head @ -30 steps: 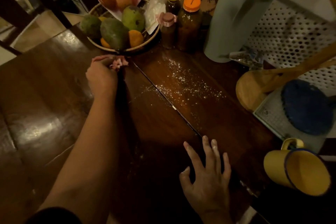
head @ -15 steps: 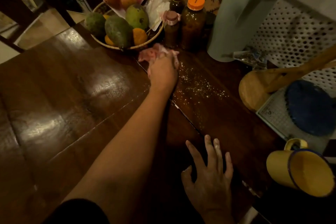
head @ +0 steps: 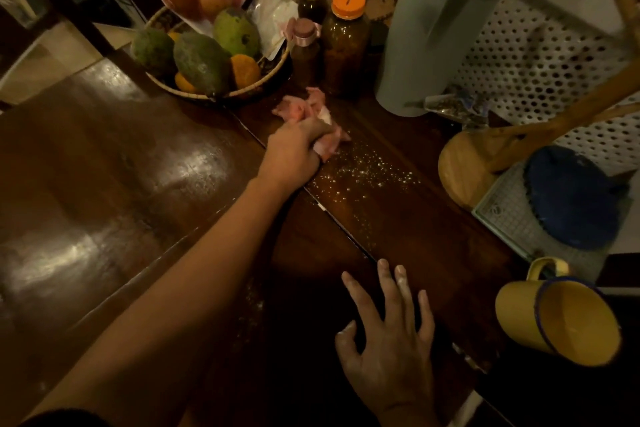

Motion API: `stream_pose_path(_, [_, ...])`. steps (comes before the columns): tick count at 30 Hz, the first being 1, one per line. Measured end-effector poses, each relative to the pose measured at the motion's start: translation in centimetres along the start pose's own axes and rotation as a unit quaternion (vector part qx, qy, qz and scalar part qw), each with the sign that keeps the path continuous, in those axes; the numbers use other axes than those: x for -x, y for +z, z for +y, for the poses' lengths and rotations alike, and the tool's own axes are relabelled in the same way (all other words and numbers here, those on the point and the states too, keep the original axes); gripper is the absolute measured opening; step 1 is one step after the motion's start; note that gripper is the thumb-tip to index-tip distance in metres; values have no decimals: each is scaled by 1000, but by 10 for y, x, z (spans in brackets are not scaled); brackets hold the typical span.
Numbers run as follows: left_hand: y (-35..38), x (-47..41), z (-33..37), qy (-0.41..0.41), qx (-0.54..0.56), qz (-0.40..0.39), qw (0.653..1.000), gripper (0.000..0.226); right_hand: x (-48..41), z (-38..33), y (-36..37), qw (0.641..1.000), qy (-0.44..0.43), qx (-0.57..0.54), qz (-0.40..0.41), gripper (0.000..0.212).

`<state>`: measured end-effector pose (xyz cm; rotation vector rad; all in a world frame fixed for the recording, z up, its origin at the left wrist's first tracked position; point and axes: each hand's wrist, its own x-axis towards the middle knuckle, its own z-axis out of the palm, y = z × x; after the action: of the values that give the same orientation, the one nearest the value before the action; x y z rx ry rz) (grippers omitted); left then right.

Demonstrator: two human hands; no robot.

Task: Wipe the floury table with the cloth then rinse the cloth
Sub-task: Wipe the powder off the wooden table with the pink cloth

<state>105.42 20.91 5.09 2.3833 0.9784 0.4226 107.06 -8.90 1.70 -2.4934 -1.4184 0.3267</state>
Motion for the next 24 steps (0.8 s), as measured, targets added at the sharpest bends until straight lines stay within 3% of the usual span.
stream_pose_path(2, [6, -5, 16, 83, 15, -96, 992, 37, -3, -1, -1, 1000, 8, 1, -3, 68])
stream_pose_path(4, [15, -19, 28, 103, -15, -176, 979, 44, -4, -2, -2, 1000, 12, 8, -7, 68])
stream_pose_path(6, [20, -36, 28, 57, -25, -163, 985, 49, -3, -3, -1, 1000, 5, 12, -5, 68])
stream_pose_path(10, [17, -54, -7, -75, 9, -49, 996, 55, -5, -1, -3, 1000, -7, 18, -7, 66])
stream_pose_path(12, [17, -47, -11, -61, -20, -27, 998, 51, -7, 0, -4, 1000, -5, 21, -19, 66])
stream_pose_path(16, [20, -9, 10, 57, -20, -8, 998, 49, -1, -1, -3, 1000, 1, 8, -29, 65])
stream_pose_path(20, [31, 7, 26, 145, -60, -141, 978, 47, 1, 0, -3, 1000, 7, 10, -28, 65])
stream_pose_path(22, [38, -7, 28, 149, -68, -160, 973, 46, 2, -2, -4, 999, 9, 16, -28, 66])
stream_pose_path(24, [50, -21, 36, 81, -67, -128, 986, 48, 2, -3, -4, 999, 11, 25, -21, 66])
